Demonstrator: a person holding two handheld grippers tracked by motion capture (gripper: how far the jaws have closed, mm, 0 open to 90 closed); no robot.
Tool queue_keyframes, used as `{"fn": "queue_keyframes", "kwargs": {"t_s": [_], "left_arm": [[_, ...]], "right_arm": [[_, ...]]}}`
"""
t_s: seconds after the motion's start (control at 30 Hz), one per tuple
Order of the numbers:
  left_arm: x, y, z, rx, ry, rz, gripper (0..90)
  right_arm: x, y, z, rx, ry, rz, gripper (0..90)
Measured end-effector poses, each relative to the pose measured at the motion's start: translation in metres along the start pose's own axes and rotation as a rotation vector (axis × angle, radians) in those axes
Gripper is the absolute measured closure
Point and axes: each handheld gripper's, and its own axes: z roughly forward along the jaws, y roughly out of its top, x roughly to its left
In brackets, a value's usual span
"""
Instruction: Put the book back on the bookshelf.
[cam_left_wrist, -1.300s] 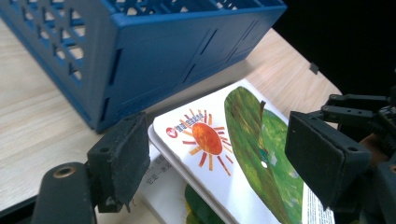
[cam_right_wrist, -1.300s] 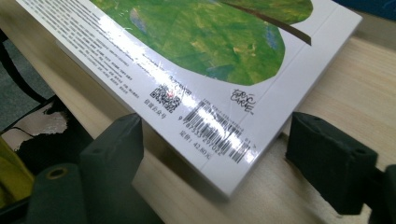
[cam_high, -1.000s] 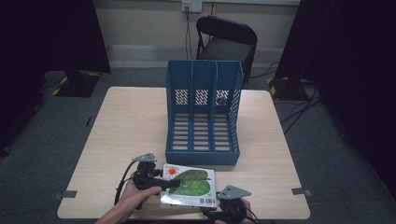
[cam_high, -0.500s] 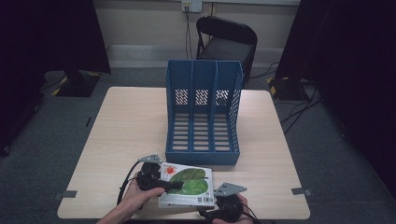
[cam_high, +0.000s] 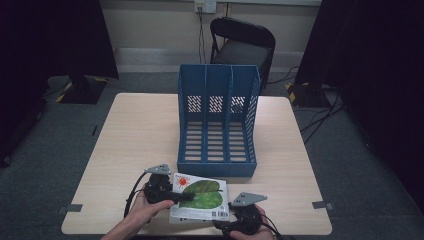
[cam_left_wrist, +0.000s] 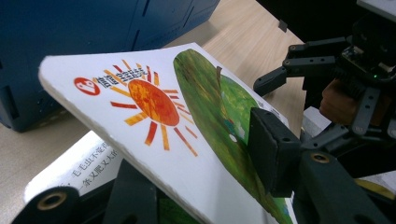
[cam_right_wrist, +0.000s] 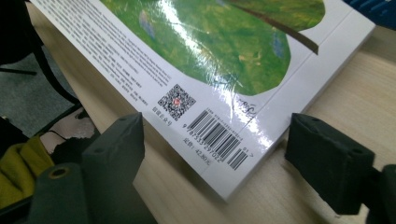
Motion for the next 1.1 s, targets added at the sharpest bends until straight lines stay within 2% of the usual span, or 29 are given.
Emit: {"fn": "queue_keyframes", "kwargs": {"t_s": [0.13,0.27,0.37,0.43,0.5,0.67,0.77,0.87,0.93,1.1], "left_arm": [[-0.002,0.000,0.000,-0.008,-0.002,0.010,58.0],[-0.005,0.002,0.000,-0.002,0.003,0.041,58.8],[-0.006,0.002,0.003,0.012,-0.012,0.040,58.8],[-0.007,0.000,0.006,0.028,-0.032,0.026,58.8],[-0.009,0.001,0.008,0.038,-0.042,0.036,58.6],[-0.017,0.003,0.011,0.055,-0.047,0.107,58.7],[-0.020,0.003,0.011,0.056,-0.042,0.142,58.7],[-0.026,0.004,0.010,0.057,-0.047,0.193,58.8],[-0.030,0.004,0.011,0.062,-0.041,0.236,58.9],[-0.038,0.003,0.011,0.070,-0.051,0.298,58.9]], "right_arm": [[-0.003,0.002,-0.002,-0.004,0.014,0.004,21.1],[-0.006,0.004,-0.006,-0.023,0.008,0.014,21.5],[-0.010,0.006,-0.009,-0.035,0.001,0.027,21.6],[-0.012,0.006,-0.010,-0.038,-0.003,0.035,21.7],[-0.013,0.006,-0.009,-0.032,-0.003,0.044,21.7],[-0.015,0.006,-0.008,-0.026,-0.017,0.055,19.6],[-0.020,0.005,-0.009,-0.025,-0.022,0.093,18.1],[-0.024,0.004,-0.009,-0.024,-0.018,0.125,18.5],[-0.025,0.004,-0.007,-0.018,-0.017,0.144,15.1],[-0.032,0.003,-0.009,-0.029,-0.013,0.191,11.7]]}}
